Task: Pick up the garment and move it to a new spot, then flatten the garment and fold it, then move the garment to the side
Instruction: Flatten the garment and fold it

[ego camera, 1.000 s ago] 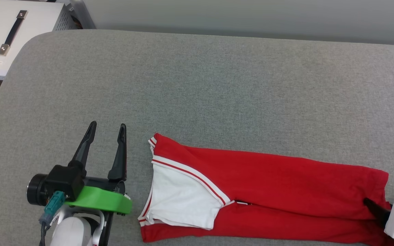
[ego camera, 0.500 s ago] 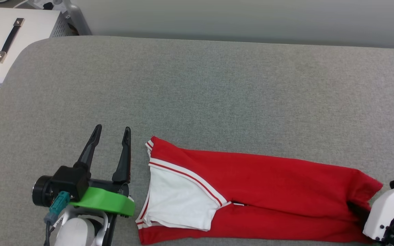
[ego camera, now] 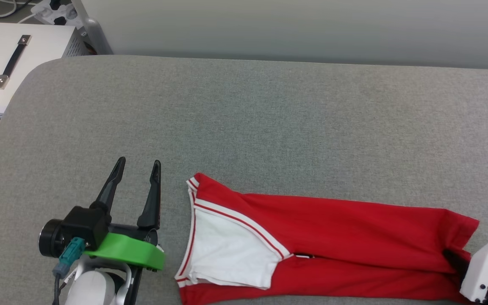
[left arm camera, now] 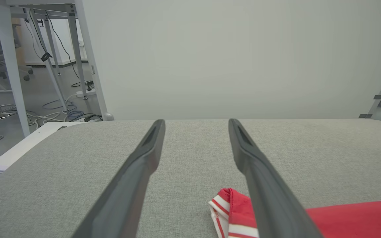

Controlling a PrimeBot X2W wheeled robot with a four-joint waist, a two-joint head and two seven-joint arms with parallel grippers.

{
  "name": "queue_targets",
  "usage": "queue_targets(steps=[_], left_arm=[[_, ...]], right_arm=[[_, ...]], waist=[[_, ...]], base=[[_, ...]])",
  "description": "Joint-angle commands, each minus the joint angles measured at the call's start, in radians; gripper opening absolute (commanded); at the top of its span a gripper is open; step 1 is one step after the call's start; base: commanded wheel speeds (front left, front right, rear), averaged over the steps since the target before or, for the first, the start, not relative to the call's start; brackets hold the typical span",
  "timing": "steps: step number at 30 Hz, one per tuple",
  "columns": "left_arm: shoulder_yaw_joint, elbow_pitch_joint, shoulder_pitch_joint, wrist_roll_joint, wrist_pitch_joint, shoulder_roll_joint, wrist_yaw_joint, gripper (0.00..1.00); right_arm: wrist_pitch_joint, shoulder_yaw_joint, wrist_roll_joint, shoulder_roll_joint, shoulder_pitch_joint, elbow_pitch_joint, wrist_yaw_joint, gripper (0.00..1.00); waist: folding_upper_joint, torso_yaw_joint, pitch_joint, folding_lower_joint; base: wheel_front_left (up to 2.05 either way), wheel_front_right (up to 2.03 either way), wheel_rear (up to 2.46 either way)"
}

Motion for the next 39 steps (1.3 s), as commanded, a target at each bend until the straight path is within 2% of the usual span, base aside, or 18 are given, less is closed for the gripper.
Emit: queue_targets(steps=[1,7,10,20,28,35,39], left_arm=[[0.0,-0.002,0.014,-0.006,-0.006,0.003,-0.004,1.0],[-0.006,0.004,0.022,-0.008,-0.006,0.005,-0.004,1.0],[-0.009,0.008,0.024,-0.01,-0.006,0.007,-0.004,1.0],[-0.02,0.019,0.054,-0.017,-0.006,-0.001,-0.004,1.0],[-0.019,0.026,0.075,-0.026,-0.006,-0.008,-0.004,1.0],[-0.017,0.025,0.082,-0.031,-0.006,-0.019,-0.004,1.0],[-0.015,0.026,0.079,-0.031,-0.006,-0.024,-0.004,1.0]], right_arm=[[-0.019,-0.018,-0.018,-0.03,0.002,0.021,-0.002,0.0],[-0.069,-0.076,-0.078,-0.105,-0.008,0.073,-0.002,0.0],[-0.084,-0.095,-0.105,-0.116,-0.011,0.089,-0.002,0.0],[-0.094,-0.089,-0.102,-0.06,0.031,0.007,-0.002,0.0],[-0.034,-0.066,-0.094,-0.019,0.119,-0.166,-0.002,0.0],[0.065,-0.029,-0.075,0.08,0.167,-0.345,-0.002,0.0],[0.106,0.006,-0.067,0.153,0.164,-0.407,-0.002,0.0]], waist=[[0.0,-0.003,-0.003,0.0],[0.0,-0.012,-0.019,0.0],[0.0,-0.014,-0.029,0.0],[0.0,-0.024,-0.073,0.0],[0.0,-0.022,-0.11,0.0],[0.0,-0.012,-0.112,0.0],[0.0,-0.004,-0.108,0.0]], base=[[0.0,0.0,0.0],[0.0,0.0,0.0],[0.0,0.0,0.0],[0.0,0.0,0.0],[0.0,0.0,0.0],[0.0,0.0,0.0],[0.0,0.0,0.0]])
